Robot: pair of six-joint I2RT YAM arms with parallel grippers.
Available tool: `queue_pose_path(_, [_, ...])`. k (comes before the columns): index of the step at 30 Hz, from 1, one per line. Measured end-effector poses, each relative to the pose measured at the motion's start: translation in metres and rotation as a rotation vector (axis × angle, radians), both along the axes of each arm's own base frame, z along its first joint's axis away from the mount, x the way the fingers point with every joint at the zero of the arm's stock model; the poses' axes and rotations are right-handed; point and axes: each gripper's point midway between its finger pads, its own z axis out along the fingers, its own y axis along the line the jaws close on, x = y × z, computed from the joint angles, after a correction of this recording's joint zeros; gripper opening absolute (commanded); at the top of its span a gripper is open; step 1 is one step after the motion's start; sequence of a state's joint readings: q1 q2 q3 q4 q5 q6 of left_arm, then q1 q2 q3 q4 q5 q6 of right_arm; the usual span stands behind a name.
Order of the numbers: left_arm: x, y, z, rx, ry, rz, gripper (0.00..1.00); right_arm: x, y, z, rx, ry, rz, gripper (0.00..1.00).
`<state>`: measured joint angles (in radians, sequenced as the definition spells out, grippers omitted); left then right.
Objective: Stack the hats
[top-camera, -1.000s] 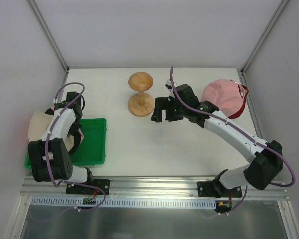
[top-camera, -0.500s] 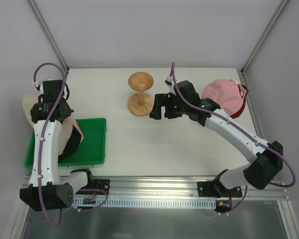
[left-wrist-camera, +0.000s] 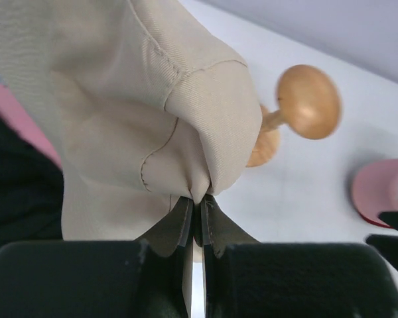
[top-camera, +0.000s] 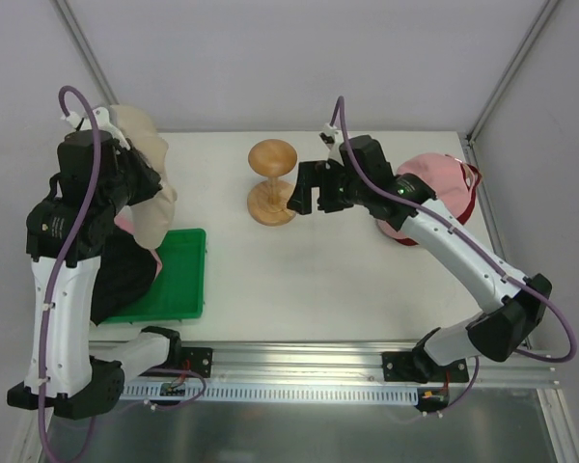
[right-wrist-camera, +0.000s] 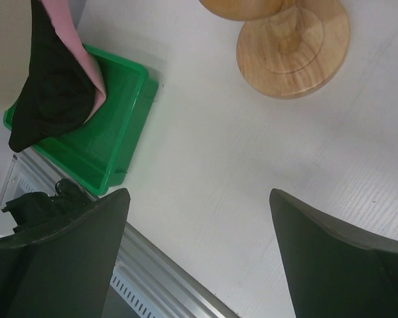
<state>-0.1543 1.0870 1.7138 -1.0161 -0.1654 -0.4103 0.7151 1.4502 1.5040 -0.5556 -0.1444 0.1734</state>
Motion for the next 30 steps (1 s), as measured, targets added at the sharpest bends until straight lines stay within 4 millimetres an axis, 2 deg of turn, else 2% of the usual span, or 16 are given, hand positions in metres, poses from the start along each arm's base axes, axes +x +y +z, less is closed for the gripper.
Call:
queue_pose_path(4, [0.004,-0.041,0.027,-0.069,-0.069,-0.139,0.0,0.008,-0.008,0.02,0.002,-0.04,-0.027,0.92])
queue_pose_path(8, [0.018,-0.085,0.037,-0.121,-0.092,-0.26,0.0,0.026,-0.028,0.034,0.006,-0.061,-0.088,0.92])
queue_pose_path(13, [0.052,-0.144,0.046,-0.166,-0.093,-0.376,0.0,0.043,-0.056,0.037,-0.007,-0.057,-0.166,0.92])
queue_pose_path(18, [0.084,-0.201,0.069,-0.228,-0.14,-0.475,0.0,0.043,-0.072,0.038,-0.019,-0.049,-0.198,0.92])
queue_pose_path(21, [0.096,-0.232,0.079,-0.27,-0.164,-0.529,0.0,0.041,-0.081,0.044,-0.016,-0.057,-0.214,0.92])
queue_pose_path(25, [0.11,-0.252,0.078,-0.309,-0.165,-0.547,0.0,0.038,-0.092,0.054,-0.006,-0.074,-0.235,0.93])
queue_pose_path(30, [0.125,-0.255,0.053,-0.297,-0.114,-0.5,0.0,0.039,-0.101,0.058,-0.004,-0.086,-0.254,0.93])
